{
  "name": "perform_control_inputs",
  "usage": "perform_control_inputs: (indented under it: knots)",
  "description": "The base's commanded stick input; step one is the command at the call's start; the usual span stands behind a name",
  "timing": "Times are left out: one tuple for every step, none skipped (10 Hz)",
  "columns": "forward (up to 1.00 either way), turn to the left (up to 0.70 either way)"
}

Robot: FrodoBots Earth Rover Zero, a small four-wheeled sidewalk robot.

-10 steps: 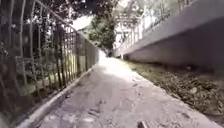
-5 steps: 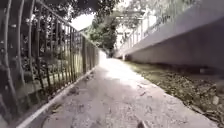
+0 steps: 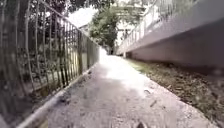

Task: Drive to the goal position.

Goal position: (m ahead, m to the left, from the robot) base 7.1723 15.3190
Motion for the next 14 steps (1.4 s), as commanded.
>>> perform_control_inputs:
  knots:
    - [0.85, 0.00]
    - [0.85, 0.00]
    - [0.85, 0.00]
    - [0.85, 0.00]
    - [0.85, 0.00]
    - [0.85, 0.00]
    - [0.85, -0.12]
    - [0.85, -0.32]
    - [0.85, -0.33]
    - [0.85, -0.33]
    - [0.85, -0.33]
    - [0.85, -0.30]
    - [0.85, -0.21]
    - [0.85, 0.00]
